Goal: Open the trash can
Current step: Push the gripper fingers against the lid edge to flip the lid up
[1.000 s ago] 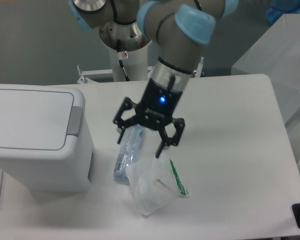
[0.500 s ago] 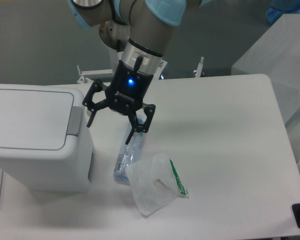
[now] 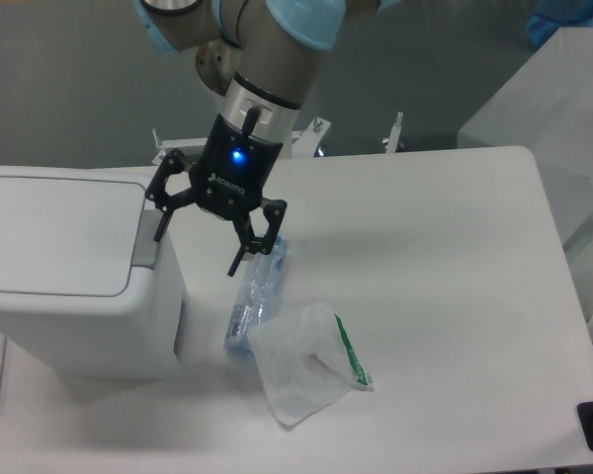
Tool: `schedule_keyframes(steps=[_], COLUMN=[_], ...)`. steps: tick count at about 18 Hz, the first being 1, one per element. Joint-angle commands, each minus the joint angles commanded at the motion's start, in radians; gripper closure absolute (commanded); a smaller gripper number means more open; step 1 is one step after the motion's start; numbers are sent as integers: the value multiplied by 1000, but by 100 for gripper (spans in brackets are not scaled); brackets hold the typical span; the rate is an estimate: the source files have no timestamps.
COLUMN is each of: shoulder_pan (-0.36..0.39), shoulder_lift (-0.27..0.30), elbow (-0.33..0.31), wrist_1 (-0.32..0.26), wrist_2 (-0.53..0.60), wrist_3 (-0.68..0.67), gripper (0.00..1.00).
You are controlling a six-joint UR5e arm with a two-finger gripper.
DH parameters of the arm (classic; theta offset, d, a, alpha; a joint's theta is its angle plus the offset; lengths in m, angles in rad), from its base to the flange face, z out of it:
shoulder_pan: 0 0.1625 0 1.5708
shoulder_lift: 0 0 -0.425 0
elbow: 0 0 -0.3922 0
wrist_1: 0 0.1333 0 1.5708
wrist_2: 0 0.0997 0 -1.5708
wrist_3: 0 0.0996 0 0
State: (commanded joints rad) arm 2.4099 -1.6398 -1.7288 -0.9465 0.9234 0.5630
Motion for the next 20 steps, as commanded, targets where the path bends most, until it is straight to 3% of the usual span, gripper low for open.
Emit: schedule_keyframes(steps=[20], shoulder_pan=[-6], shoulder_lift=[-12], elbow=[-9], wrist_1=[2], wrist_2=[0], wrist_3=[3], gripper=[0])
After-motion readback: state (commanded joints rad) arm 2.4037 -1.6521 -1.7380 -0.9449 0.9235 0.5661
